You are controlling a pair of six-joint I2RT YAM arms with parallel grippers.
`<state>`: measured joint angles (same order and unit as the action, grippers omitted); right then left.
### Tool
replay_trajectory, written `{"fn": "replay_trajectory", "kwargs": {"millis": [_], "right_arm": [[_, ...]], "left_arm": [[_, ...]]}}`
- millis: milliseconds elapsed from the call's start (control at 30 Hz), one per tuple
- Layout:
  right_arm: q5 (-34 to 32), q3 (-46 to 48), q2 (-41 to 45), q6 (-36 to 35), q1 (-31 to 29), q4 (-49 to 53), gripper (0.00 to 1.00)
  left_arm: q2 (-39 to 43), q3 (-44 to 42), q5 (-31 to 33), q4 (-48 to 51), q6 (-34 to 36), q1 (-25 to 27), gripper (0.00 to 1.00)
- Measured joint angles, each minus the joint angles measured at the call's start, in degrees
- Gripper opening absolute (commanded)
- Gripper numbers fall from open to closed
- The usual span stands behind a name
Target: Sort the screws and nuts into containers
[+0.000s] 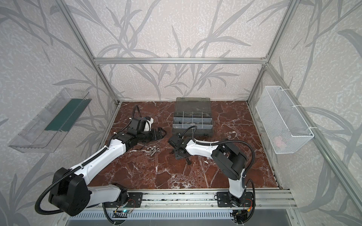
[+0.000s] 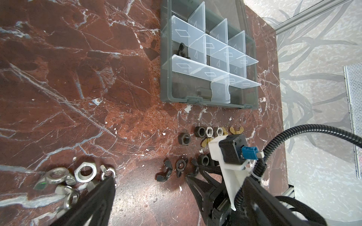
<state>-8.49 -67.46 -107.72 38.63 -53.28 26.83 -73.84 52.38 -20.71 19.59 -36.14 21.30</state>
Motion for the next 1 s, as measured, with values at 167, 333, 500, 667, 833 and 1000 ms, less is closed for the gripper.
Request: {"fn": "replay_trajectory", "kwargs": {"millis": [167,333,500,667,833,1000], "right_arm": [[0.0,-0.2,-0.1,0.3,0.4,0.0,0.35],[0.0,-0.3,-0.1,0.3,1.7,0.0,0.3],[0.2,-0.3,-0.1,-0.7,2.7,0.0,0.3],[0.6,-2.1,-1.0,-2.0,2.7,0.5,0.26],[1.0,-3.2,-2.0,-3.2,2.7,0.5,0.19],[1.0,-3.2,-2.1,-3.6,2.7,0.7,0.18]], "left_arm": [[0.0,0.0,-0.3,0.0,-0.1,-0.2,0.99],[0.0,0.0,-0.3,0.0,-0.1,-0.7,1.0],[0.0,0.0,-0.6,-0.4,-0.3,-1.4,0.99],[0.0,0.0,-0.7,-0.8,-0.6,-1.7,0.99],[0.1,-0.2,-1.3,-1.3,-1.1,-1.9,0.99],[0.1,-0.4,-1.9,-1.6,-1.4,-2.0,1.0]]}}
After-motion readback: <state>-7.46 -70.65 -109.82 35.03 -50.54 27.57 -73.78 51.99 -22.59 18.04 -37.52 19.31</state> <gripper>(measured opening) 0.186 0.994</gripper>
